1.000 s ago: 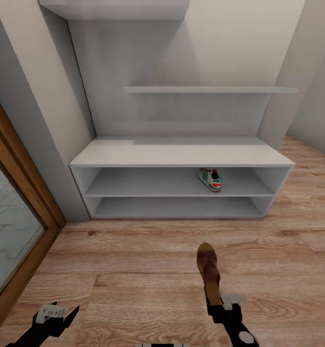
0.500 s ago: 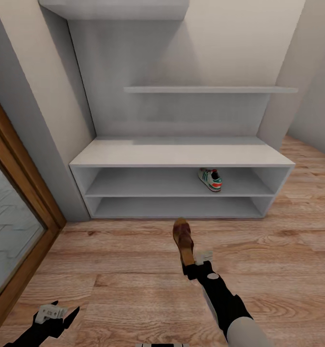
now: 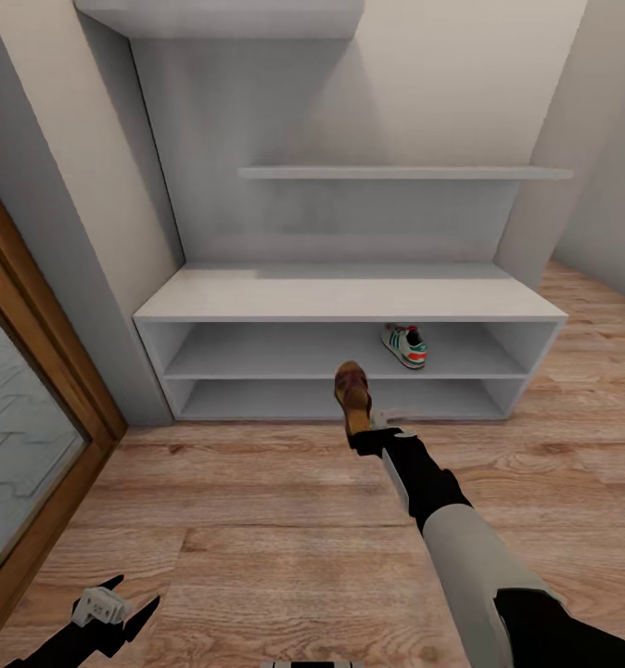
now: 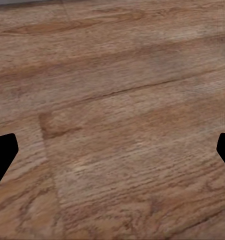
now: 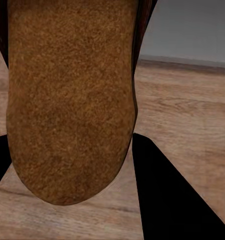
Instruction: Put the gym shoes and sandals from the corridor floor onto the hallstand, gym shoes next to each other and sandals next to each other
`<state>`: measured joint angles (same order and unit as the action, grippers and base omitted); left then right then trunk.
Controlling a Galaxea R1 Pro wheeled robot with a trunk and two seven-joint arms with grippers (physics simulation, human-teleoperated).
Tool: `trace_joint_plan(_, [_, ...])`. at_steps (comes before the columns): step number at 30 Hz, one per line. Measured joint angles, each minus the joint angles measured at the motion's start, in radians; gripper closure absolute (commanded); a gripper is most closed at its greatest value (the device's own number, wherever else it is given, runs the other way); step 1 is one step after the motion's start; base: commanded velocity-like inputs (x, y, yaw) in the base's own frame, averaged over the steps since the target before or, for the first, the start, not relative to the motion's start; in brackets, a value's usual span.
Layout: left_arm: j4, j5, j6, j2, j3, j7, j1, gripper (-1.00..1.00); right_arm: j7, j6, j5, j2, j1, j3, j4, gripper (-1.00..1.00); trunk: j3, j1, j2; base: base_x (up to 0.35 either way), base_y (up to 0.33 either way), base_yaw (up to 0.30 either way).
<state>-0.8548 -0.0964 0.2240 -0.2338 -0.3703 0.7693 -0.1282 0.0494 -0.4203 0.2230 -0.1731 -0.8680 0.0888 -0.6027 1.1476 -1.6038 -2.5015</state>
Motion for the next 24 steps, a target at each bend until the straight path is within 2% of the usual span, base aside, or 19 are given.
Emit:
trace_joint_plan(6, [0.000,-0.002,0.000,0.001,0.005,0.000,0.000,-1.00,0.001,0.000,-0.032,0.000,-0.005,0.001,0.006,1.00,0.000,0.000,0.000,0.000,0.000,0.000])
trace_joint_plan(15, [0.001,-0.002,-0.003,0.003,0.006,-0.001,0.000,-1.00,0.000,0.001,-0.035,0.000,-0.005,0.003,0.046,1.00,0.000,0.000,0.000,0.000,0.000,0.006])
trace_joint_plan(24, [0.005,-0.002,-0.005,0.004,0.006,-0.003,0.000,-1.00,0.000,0.001,-0.034,0.000,-0.005,0.003,0.106,1.00,0.007,0.000,0.000,0.000,0.003,0.150])
